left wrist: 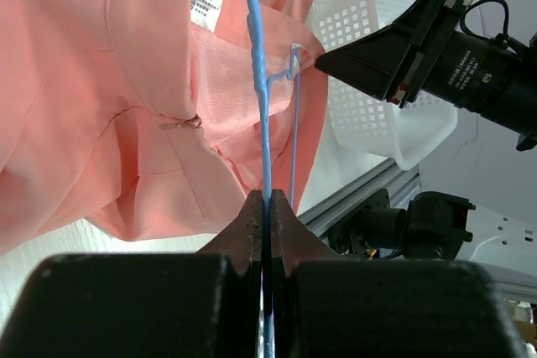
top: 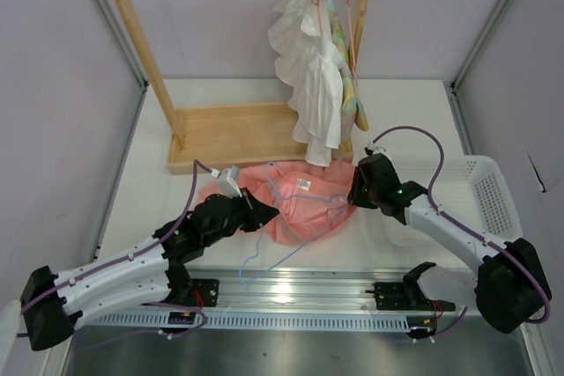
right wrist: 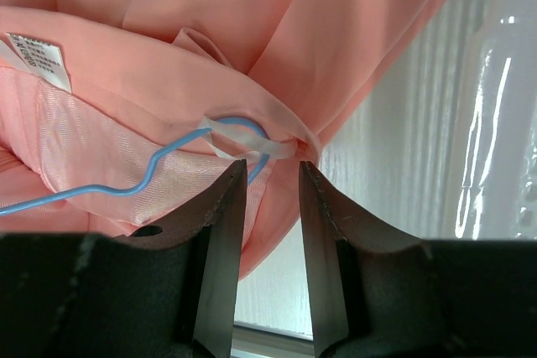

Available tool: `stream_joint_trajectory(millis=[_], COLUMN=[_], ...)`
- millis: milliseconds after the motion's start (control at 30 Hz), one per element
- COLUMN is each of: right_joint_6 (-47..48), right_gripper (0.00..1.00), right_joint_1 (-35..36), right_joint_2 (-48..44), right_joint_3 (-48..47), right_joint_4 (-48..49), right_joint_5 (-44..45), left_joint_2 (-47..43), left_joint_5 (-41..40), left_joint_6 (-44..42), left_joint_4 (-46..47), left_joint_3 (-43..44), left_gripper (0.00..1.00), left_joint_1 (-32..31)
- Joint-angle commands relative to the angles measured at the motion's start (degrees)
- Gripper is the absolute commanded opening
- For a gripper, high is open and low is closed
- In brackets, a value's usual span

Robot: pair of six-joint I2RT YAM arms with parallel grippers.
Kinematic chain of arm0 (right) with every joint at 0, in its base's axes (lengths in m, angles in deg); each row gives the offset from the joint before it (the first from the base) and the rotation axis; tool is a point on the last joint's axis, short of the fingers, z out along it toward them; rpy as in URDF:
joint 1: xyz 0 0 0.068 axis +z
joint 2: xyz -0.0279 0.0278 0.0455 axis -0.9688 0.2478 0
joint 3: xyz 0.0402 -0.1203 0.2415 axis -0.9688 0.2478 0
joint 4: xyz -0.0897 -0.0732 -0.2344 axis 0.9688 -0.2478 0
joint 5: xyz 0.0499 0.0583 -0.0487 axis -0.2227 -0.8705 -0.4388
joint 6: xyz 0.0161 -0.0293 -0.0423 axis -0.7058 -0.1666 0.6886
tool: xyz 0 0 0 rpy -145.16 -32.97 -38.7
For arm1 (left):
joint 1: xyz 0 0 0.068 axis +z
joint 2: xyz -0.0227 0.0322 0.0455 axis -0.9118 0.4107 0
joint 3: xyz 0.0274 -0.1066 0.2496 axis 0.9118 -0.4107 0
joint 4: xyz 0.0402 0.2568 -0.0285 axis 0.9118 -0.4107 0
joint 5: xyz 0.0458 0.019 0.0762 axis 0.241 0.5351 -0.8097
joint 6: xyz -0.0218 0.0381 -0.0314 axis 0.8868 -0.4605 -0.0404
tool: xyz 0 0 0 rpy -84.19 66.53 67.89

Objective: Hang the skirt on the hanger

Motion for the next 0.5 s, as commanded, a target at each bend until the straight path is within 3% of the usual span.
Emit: stream_joint_trajectory(millis=[0, 467], right_joint_6=[2.78, 6.12], right_gripper=[0.36, 0.36], right_joint_1=[0.55, 0.64], right_joint_2=[0.43, 4.82], right_joint_3=[-2.9, -4.4], right_joint_4=[2.19, 3.69], right_joint_5=[2.58, 1.88], left_joint_2=[-0.18, 0.26], left_joint_5=[-1.29, -0.85], left_joint_6=[0.73, 0.47], left_joint_4=[-0.49, -0.58], left_joint_3=[2.19, 2.71], left_gripper=[0.0, 0.0], left_joint_1=[-0.65, -0.65])
